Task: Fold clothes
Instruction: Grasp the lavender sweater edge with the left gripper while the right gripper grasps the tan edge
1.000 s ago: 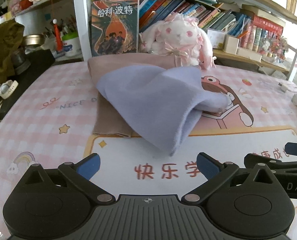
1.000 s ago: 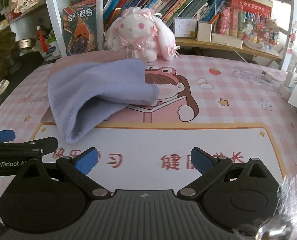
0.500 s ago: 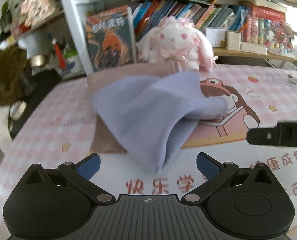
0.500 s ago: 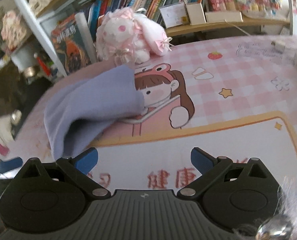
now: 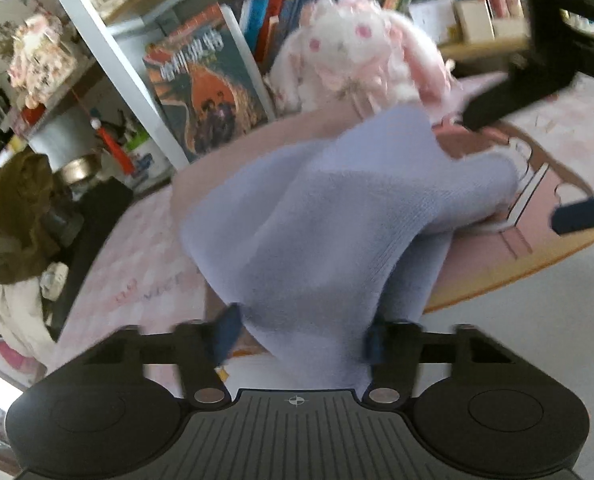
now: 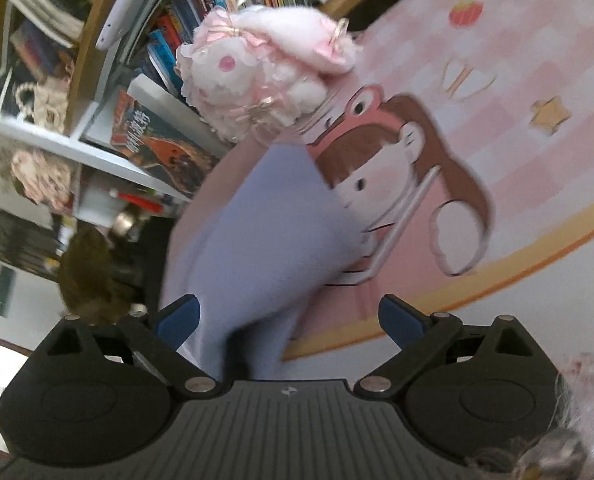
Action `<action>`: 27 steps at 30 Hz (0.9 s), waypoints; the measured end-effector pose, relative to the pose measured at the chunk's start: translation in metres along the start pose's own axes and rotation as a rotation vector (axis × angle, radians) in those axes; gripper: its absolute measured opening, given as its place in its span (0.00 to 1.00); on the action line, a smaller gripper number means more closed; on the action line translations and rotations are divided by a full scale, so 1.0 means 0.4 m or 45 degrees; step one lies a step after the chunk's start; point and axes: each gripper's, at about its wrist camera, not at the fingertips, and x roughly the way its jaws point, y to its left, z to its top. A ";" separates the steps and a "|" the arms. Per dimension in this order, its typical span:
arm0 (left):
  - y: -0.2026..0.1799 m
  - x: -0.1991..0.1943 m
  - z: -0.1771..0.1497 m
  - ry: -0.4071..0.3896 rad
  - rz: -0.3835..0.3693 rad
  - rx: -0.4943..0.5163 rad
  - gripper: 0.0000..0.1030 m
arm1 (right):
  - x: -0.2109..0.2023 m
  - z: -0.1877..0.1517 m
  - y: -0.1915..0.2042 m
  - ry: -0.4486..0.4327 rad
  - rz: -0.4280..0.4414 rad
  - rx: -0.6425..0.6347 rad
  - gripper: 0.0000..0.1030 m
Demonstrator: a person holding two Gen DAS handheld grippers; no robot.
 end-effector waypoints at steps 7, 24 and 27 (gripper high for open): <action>0.000 -0.002 -0.029 0.010 0.000 0.045 0.17 | 0.125 0.016 -0.006 0.097 -0.068 0.156 0.55; 0.087 -0.543 0.226 -1.000 -0.424 -0.032 0.10 | -0.327 0.230 0.340 -0.444 0.725 -0.243 0.10; 0.175 -0.664 0.265 -1.249 -0.594 -0.215 0.10 | -0.453 0.258 0.508 -0.560 0.925 -0.491 0.10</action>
